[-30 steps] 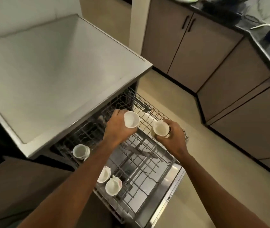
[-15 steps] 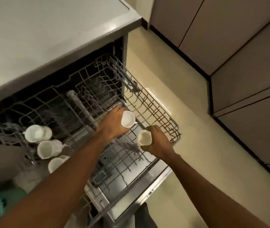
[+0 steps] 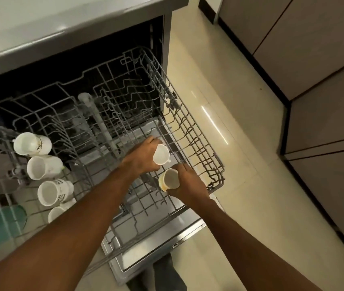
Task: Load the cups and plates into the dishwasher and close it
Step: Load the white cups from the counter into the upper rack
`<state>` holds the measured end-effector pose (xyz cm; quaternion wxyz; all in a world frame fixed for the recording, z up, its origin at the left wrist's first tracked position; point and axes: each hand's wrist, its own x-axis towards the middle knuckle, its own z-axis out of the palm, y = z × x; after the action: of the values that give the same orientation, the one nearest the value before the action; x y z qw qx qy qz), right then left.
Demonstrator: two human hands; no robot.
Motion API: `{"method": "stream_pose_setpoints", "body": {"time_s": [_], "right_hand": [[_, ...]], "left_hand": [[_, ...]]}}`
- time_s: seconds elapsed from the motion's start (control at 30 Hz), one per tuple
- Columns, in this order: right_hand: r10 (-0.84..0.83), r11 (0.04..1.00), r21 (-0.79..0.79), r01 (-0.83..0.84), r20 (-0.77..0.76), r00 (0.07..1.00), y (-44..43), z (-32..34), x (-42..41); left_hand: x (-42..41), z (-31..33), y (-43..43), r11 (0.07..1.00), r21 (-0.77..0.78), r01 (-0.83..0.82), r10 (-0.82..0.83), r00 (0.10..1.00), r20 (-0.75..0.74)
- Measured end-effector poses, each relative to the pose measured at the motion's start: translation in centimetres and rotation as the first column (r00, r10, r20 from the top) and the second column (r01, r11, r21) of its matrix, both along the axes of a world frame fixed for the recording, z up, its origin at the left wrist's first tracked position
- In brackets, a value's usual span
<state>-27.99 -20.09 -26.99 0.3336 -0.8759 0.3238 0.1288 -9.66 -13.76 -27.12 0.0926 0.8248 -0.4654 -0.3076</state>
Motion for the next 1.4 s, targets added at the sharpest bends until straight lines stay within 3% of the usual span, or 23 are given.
{"method": "stream_pose_setpoints", "body": {"time_s": [0.3,0.4,0.57,0.77,0.9,1.03,1.17,1.27,1.33,1.4], "right_hand": [[0.081,0.997,0.015,-0.081,0.000,0.997,-0.5,1.0,-0.4],[0.070,0.998,-0.013,-0.069,0.084,0.994,0.0,2.4,-1.2],[0.014,0.998,-0.056,0.000,0.251,0.968,2.8,4.2,-3.2],[-0.032,0.999,0.008,0.031,0.376,0.926,7.2,5.8,-5.9],[-0.089,0.995,0.080,0.060,0.424,0.901,9.2,6.9,-8.0],[-0.159,0.986,0.109,0.128,0.359,0.920,10.1,7.5,-9.6],[-0.337,0.925,0.229,0.303,0.126,0.933,10.2,7.6,-10.7],[-0.431,0.836,0.351,0.422,-0.058,0.901,10.2,7.1,-10.8],[-0.472,0.767,0.430,0.476,-0.124,0.873,10.0,6.5,-10.7],[-0.513,0.690,0.500,0.523,-0.172,0.841,9.8,6.2,-10.3]], "left_hand": [[-1.8,0.6,1.9,0.969,-0.050,-0.241,0.237,0.969,-0.074],[-3.6,1.8,4.0,0.910,-0.189,-0.368,0.357,0.929,-0.092],[-7.8,3.7,8.4,0.856,-0.251,-0.452,0.449,0.891,-0.075],[-13.6,5.8,13.8,0.729,-0.372,-0.575,0.571,0.810,-0.133],[-17.4,7.2,17.0,0.653,-0.374,-0.659,0.685,0.724,-0.079],[-20.6,8.3,18.8,0.531,-0.344,-0.774,0.789,0.600,-0.131],[-22.8,8.1,19.5,0.477,-0.166,-0.863,0.848,0.502,-0.173],[-23.7,7.2,19.7,0.315,0.004,-0.949,0.900,0.297,-0.318],[-23.6,6.7,19.5,0.141,0.165,-0.976,0.885,0.049,-0.462],[-23.1,6.4,19.2,-0.037,0.326,-0.945,0.771,-0.235,-0.592]]}}
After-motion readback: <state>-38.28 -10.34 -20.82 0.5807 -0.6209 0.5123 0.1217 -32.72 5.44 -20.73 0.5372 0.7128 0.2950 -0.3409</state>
